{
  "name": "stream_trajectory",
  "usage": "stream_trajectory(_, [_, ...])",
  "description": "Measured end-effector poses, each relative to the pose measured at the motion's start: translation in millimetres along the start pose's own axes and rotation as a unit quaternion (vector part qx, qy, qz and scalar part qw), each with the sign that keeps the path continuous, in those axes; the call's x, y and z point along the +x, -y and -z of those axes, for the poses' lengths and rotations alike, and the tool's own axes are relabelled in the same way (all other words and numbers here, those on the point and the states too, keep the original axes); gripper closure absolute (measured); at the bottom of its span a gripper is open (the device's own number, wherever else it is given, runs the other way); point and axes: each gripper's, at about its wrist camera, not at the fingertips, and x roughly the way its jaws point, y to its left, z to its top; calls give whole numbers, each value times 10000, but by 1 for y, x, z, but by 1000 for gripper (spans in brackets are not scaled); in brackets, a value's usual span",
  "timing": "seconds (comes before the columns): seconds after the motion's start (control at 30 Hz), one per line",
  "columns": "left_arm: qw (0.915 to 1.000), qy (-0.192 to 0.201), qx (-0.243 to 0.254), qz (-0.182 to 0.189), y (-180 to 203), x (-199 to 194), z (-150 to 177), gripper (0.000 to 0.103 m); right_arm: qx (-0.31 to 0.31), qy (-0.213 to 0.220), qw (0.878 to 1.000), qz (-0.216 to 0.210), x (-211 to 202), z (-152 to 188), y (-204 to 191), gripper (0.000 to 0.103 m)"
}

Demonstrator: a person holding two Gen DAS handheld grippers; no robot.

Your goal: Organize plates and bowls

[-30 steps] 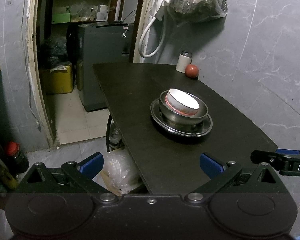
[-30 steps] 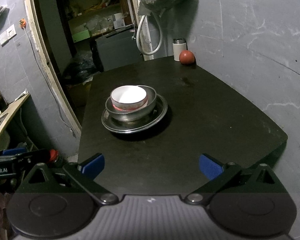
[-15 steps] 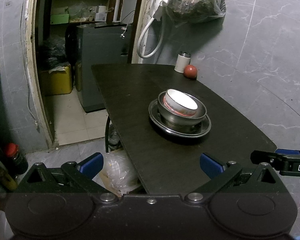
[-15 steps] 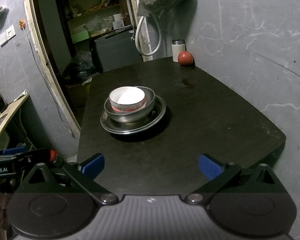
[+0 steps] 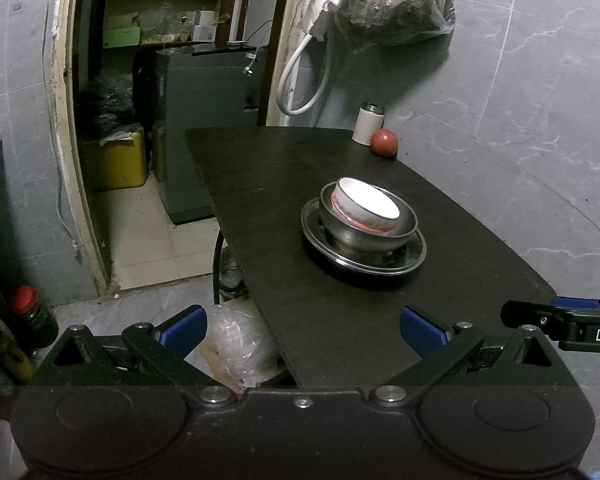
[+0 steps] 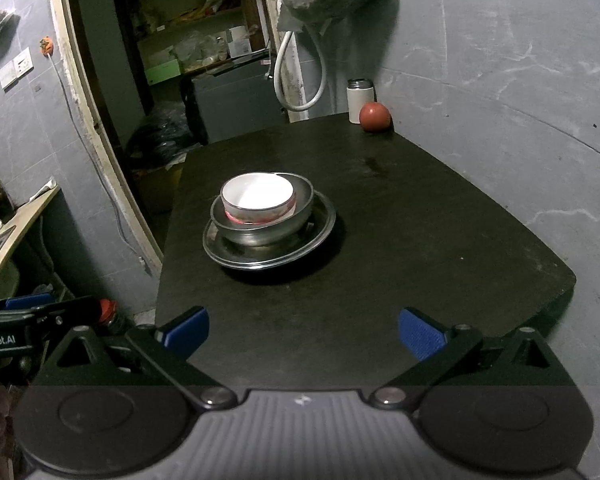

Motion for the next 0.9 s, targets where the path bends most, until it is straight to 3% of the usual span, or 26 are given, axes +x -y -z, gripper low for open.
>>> stream_trajectory(0.9, [10000,2,-7,1,1,0,1,1,-8,4,10000,28,3,-1,-1,0])
